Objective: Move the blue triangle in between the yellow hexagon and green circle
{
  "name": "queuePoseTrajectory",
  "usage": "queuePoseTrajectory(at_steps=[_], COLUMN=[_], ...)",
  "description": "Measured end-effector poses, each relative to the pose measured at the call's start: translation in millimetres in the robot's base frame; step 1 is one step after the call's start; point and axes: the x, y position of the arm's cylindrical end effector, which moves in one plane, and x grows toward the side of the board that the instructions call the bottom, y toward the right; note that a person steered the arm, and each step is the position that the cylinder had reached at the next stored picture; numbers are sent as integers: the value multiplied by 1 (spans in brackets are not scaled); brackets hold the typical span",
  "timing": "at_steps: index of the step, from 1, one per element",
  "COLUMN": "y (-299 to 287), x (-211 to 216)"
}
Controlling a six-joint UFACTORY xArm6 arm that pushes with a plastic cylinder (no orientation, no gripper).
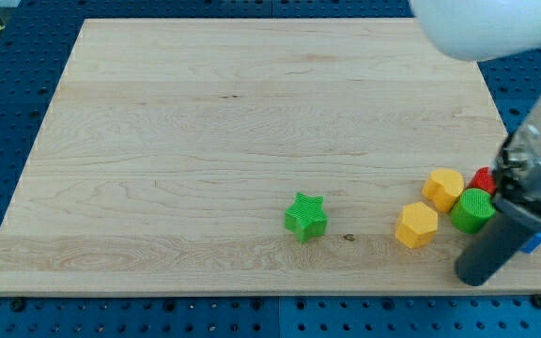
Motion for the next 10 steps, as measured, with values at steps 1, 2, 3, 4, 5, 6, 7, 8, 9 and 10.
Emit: queuePoseTrajectory(at_steps=[1, 2, 3, 4, 5, 6, 7, 8, 9, 10], y=[34, 54, 62, 64, 61, 41, 31, 29, 35, 36], x=[2, 2, -2, -14, -16, -19, -30, -38, -32, -17])
